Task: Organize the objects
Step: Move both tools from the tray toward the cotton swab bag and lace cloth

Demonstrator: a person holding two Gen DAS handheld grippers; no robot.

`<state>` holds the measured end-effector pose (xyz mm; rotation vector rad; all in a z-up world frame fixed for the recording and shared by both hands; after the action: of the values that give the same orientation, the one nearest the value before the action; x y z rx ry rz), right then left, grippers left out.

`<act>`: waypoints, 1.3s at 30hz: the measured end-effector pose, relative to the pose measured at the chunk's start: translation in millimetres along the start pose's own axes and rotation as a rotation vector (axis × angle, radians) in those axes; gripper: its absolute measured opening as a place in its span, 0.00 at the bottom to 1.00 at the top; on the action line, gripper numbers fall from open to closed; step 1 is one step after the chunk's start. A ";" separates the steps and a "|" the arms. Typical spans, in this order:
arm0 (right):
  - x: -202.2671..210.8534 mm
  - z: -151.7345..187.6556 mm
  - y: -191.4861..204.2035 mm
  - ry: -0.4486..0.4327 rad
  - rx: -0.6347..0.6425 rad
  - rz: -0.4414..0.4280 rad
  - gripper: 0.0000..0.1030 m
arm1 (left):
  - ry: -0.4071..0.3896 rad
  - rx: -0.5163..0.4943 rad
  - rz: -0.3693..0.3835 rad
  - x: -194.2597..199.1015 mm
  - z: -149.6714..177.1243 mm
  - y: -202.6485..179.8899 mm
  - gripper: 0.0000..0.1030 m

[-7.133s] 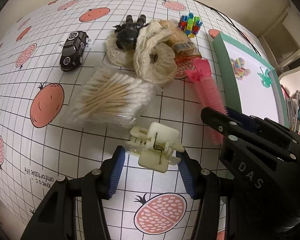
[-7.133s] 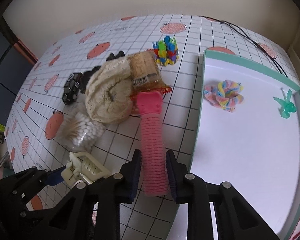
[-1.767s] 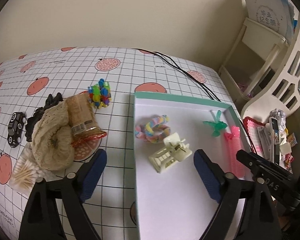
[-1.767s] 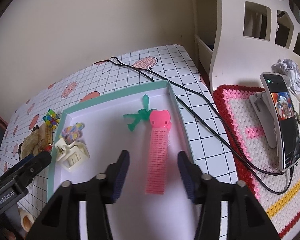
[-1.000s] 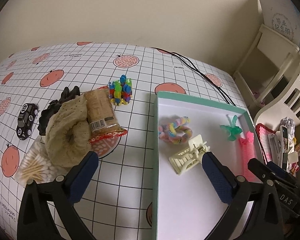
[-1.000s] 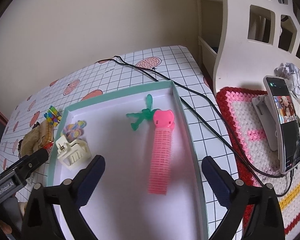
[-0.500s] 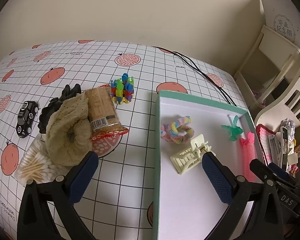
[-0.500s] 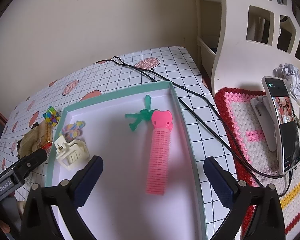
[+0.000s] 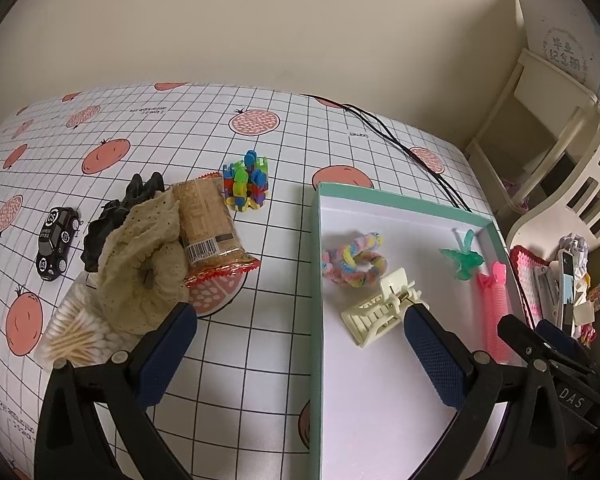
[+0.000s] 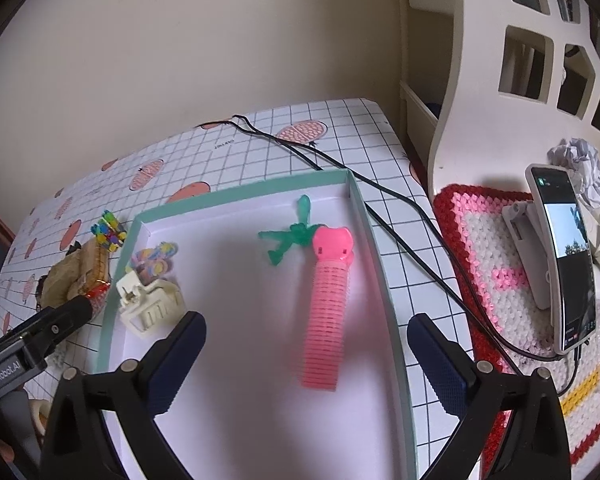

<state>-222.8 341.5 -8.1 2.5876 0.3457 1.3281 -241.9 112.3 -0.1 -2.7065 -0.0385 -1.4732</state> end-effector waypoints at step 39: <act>-24.0 -4.4 214.5 -0.056 0.168 -0.245 0.99 | -0.026 0.165 -0.111 38.6 -16.9 178.3 1.00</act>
<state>-216.2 130.9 38.7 2.6038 0.7676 1.1851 -226.1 -66.9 34.2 -2.6286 -0.3032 -1.3933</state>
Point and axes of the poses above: each gripper's, at about its wrist camera, not at the fingertips, and x roughly against the way its jaws point, y to its left, z to its underside, the point moved 6 cm from there along -x, roughly the way its jaws point, and after that the axes turned 11 degrees about -z, right-handed, at the moved point
